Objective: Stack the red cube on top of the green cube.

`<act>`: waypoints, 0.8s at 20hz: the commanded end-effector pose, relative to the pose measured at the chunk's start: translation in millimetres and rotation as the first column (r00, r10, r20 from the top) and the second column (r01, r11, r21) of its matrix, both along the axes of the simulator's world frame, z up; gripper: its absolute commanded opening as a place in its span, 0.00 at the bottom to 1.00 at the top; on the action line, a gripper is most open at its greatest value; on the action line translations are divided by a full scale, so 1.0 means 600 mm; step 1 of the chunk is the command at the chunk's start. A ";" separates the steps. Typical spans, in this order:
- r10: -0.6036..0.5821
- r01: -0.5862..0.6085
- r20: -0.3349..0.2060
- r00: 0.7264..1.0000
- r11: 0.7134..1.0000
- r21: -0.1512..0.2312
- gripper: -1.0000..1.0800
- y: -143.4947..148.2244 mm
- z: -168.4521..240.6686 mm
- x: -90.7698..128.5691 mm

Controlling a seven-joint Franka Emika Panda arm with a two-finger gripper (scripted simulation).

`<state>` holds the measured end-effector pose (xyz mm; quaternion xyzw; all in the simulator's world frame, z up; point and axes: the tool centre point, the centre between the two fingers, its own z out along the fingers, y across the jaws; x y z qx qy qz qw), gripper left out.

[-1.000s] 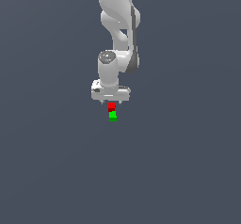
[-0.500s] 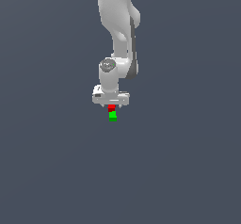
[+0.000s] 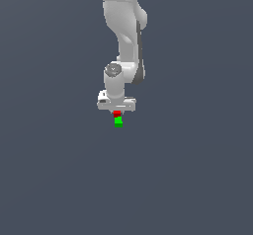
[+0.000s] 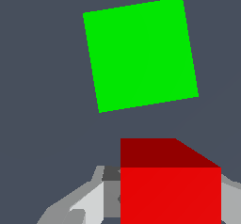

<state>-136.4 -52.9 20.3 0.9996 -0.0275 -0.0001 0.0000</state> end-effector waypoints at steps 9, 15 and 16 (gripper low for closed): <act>0.001 -0.001 0.000 1.000 1.000 0.000 0.00 0.001 0.006 0.000; 0.001 -0.001 0.000 1.000 1.000 0.000 0.00 0.001 0.039 -0.001; 0.001 -0.001 0.000 1.000 1.000 0.000 0.00 0.001 0.047 -0.001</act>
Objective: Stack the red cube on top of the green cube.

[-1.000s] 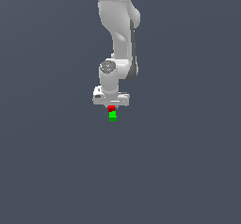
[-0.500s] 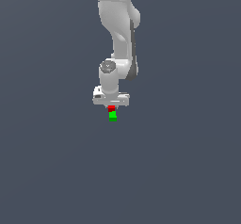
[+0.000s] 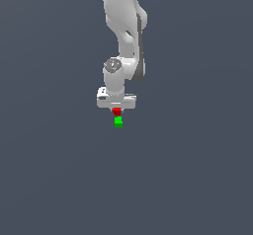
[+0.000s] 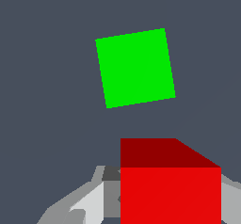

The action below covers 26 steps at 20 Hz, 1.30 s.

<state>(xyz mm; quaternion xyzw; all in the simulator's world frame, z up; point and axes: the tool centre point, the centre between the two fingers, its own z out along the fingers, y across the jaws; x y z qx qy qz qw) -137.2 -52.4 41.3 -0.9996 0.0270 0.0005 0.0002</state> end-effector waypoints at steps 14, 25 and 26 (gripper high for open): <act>0.000 0.000 0.001 1.000 1.000 -0.001 0.00 -0.001 0.125 0.001; 0.000 0.000 0.002 1.000 1.000 0.000 0.00 0.001 0.121 0.011; 0.000 0.000 0.002 1.000 1.000 0.000 0.00 0.001 0.118 0.014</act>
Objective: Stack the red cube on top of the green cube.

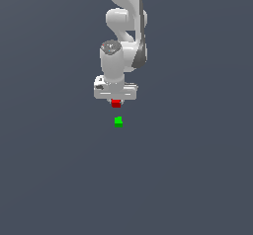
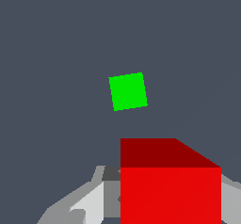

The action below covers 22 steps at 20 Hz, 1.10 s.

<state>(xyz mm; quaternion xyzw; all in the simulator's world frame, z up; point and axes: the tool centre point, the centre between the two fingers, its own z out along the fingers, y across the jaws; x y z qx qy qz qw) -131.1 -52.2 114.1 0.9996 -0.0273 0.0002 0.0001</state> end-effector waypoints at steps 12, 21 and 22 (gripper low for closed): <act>0.000 0.000 0.000 1.000 1.000 0.001 0.00 0.010 -0.067 0.074; 0.000 0.000 0.000 1.000 1.000 0.001 0.00 0.013 -0.088 0.100; 0.000 0.000 0.000 1.000 1.000 0.001 0.00 0.013 -0.088 0.100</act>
